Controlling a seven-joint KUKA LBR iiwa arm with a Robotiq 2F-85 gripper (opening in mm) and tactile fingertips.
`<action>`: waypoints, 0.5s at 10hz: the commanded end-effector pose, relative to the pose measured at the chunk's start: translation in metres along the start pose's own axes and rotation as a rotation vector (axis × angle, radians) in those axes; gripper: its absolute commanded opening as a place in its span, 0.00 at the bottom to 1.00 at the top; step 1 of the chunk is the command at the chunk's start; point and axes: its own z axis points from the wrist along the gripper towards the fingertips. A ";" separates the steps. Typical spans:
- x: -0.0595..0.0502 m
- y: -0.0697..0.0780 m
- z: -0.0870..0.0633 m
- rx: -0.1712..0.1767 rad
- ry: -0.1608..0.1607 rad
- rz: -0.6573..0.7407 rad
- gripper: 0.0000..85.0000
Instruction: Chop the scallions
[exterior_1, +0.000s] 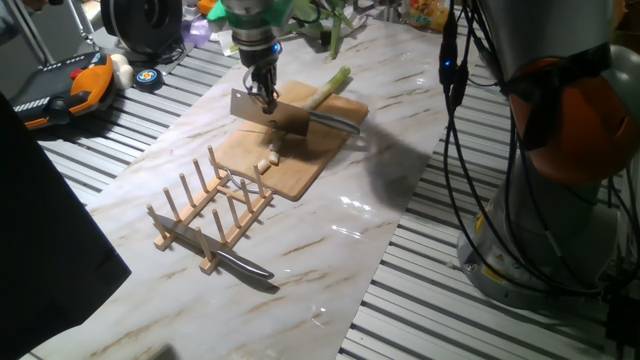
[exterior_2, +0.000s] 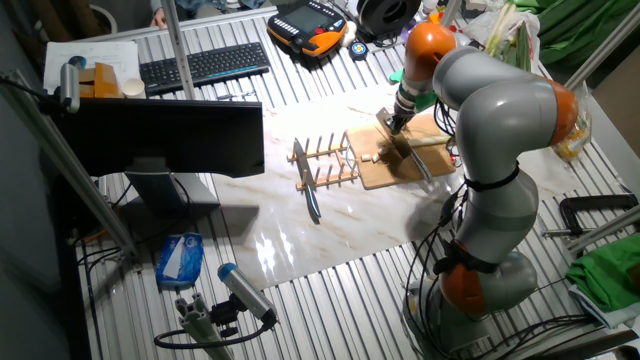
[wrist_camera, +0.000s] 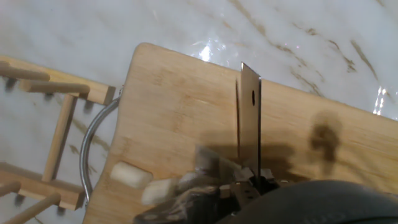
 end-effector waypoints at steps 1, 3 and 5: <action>-0.001 0.000 0.002 0.000 0.006 0.000 0.01; -0.004 -0.002 0.005 -0.002 0.056 0.002 0.01; -0.003 -0.002 0.003 -0.005 0.101 0.014 0.01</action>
